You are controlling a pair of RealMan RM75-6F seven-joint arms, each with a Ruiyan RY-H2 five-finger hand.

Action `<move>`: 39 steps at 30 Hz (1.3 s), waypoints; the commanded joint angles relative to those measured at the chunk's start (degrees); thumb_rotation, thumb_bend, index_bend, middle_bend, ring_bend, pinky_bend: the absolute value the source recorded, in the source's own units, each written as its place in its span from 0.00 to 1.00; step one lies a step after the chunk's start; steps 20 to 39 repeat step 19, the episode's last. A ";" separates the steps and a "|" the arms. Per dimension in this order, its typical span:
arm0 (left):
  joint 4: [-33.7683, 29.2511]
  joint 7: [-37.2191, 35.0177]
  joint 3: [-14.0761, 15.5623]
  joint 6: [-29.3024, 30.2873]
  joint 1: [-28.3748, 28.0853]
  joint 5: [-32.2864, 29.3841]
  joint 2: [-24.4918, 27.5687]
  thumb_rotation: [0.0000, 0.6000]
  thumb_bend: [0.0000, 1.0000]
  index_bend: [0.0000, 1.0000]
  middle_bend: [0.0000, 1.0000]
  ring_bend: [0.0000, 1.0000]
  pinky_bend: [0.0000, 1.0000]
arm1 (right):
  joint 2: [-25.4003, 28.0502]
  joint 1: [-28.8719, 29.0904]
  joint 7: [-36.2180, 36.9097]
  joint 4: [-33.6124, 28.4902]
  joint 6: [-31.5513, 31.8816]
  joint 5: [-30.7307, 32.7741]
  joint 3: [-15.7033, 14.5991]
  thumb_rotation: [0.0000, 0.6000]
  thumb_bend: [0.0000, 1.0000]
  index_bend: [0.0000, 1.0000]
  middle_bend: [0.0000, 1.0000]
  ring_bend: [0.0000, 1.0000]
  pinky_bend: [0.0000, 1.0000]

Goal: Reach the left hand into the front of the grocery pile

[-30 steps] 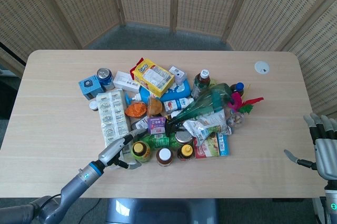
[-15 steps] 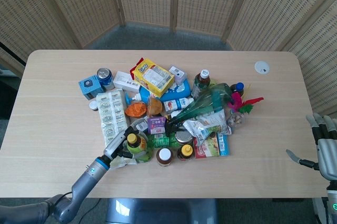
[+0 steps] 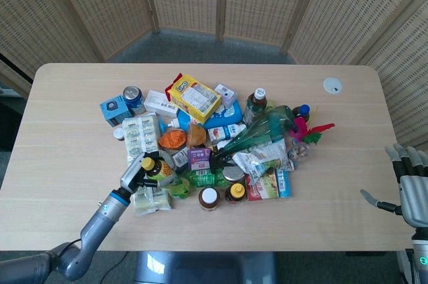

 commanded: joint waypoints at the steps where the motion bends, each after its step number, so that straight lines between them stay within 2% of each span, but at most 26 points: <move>1: -2.13 -0.67 -1.48 0.48 -0.14 -0.65 1.90 1.00 0.42 0.57 0.60 0.73 0.42 | -0.04 -0.15 0.21 0.23 0.06 -0.39 -0.24 0.58 0.18 0.03 0.00 0.00 0.00; 13: -18.51 -1.61 -11.97 4.82 0.24 -3.39 16.99 1.00 0.41 0.56 0.60 0.73 0.42 | -1.46 -0.85 2.21 1.38 0.83 -1.52 -0.79 0.57 0.18 0.03 0.00 0.00 0.00; 17: -22.02 -2.95 -14.61 6.34 1.02 -5.18 20.16 1.00 0.41 0.56 0.60 0.73 0.41 | -1.71 -0.82 2.31 1.55 0.60 -1.56 -0.83 0.58 0.18 0.03 0.00 0.00 0.00; 19: -22.81 -3.73 -15.21 6.35 1.18 -5.61 21.30 1.00 0.41 0.56 0.60 0.73 0.41 | -1.66 -0.80 2.12 1.46 0.57 -1.54 -0.78 0.58 0.18 0.03 0.00 0.00 0.00; 39: -22.81 -3.73 -15.21 6.35 1.18 -5.61 21.30 1.00 0.41 0.56 0.60 0.73 0.41 | -1.66 -0.80 2.12 1.46 0.57 -1.54 -0.78 0.58 0.18 0.03 0.00 0.00 0.00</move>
